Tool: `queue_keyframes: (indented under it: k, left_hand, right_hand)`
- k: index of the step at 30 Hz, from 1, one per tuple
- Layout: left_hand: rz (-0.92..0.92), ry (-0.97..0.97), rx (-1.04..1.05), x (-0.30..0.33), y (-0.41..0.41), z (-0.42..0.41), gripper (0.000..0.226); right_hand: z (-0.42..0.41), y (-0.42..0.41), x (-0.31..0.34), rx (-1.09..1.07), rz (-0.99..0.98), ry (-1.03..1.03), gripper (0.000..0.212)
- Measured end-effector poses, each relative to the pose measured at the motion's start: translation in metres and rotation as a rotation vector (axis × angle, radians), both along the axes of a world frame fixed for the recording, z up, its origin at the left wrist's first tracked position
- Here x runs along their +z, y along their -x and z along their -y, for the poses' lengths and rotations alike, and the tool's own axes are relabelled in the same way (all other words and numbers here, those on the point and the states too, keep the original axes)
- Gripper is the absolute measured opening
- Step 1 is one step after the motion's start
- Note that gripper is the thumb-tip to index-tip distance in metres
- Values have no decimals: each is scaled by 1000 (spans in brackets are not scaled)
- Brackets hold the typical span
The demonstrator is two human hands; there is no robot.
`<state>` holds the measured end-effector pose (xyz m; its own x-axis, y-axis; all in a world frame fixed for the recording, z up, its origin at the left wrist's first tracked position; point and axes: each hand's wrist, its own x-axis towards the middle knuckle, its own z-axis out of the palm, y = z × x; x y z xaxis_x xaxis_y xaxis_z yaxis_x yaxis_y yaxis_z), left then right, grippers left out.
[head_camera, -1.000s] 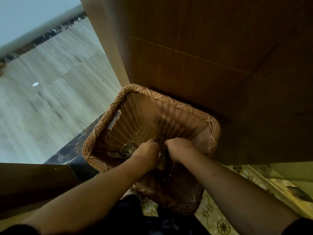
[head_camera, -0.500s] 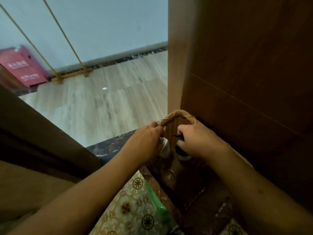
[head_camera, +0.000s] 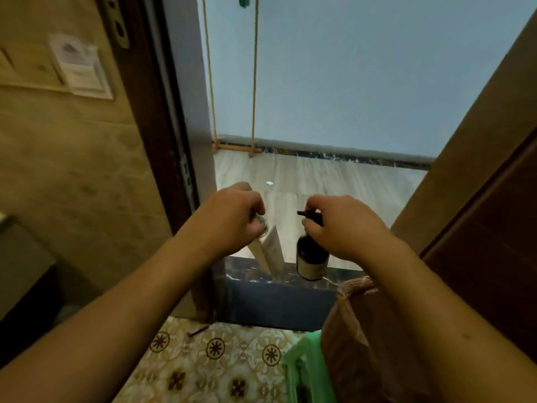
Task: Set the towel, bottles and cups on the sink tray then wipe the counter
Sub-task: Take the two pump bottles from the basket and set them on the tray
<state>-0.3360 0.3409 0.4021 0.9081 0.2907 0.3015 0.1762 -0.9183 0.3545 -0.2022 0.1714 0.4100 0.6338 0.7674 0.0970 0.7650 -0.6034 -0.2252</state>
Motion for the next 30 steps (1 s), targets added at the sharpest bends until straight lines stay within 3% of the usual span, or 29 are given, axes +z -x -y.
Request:
queue_keyframes:
  k: [10,18,30]
  left_hand:
    - [-188,-34,385,-22,220,-191,10]
    - [-321,34,722,-29,380,-272,6]
    - [-374,103,1114,-56,469,-366,15]
  right_hand:
    - [-232,178,-17,395,-5,94,14]
    - [-369,302,-39,722,-16,143,10]
    - [-530,382,-80,1086,-211,80,11]
